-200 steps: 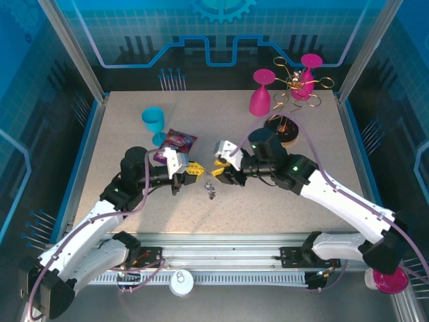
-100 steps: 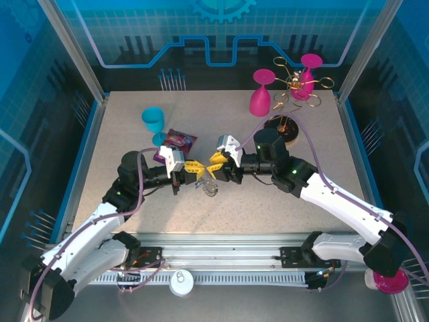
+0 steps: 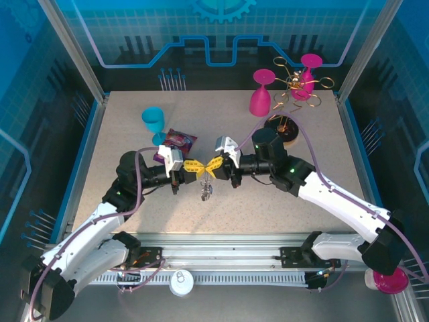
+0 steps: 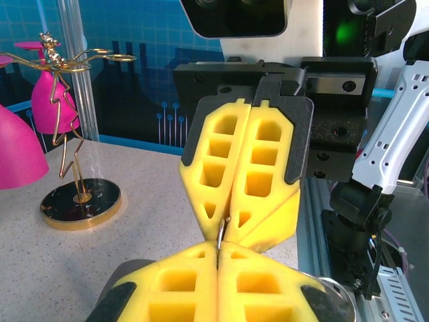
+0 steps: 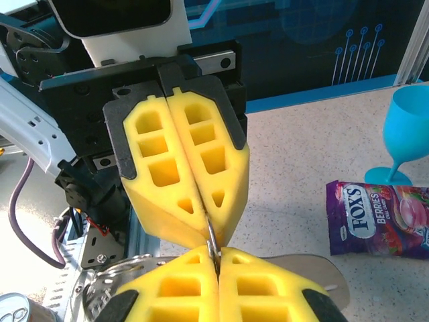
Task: Put the keys on the keyring
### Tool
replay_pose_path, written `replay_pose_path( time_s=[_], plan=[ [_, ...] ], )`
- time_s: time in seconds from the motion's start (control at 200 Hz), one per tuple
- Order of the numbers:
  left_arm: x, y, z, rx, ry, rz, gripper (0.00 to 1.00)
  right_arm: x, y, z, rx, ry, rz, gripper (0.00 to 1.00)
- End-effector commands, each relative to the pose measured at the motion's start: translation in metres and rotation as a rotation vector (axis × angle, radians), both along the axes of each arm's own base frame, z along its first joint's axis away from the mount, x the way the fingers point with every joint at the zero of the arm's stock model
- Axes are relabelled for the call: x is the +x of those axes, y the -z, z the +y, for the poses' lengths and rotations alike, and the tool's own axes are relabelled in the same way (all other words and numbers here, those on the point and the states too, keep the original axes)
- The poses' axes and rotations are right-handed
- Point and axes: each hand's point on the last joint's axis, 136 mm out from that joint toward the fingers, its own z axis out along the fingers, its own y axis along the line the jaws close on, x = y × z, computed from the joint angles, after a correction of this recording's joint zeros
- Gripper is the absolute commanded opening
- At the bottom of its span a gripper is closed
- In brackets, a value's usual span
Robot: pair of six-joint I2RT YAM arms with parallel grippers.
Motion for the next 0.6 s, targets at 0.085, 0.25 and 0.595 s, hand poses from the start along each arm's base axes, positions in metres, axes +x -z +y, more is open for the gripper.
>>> replay_pose_path(
  time_s=[0.085, 0.25, 0.595],
  plan=[
    [0.002, -0.003, 0.003, 0.039, -0.038, -0.047, 0.23, -0.002, -0.01, -0.002, -0.074, -0.034, -0.054, 0.0],
    [0.002, 0.013, 0.006, 0.181, -0.034, -0.038, 0.24, -0.008, 0.0, -0.01, -0.251, -0.067, -0.092, 0.0],
    [-0.001, 0.012, 0.004, 0.221, 0.002, -0.071, 0.23, -0.012, 0.006, -0.002, -0.459, -0.128, -0.152, 0.0]
  ],
)
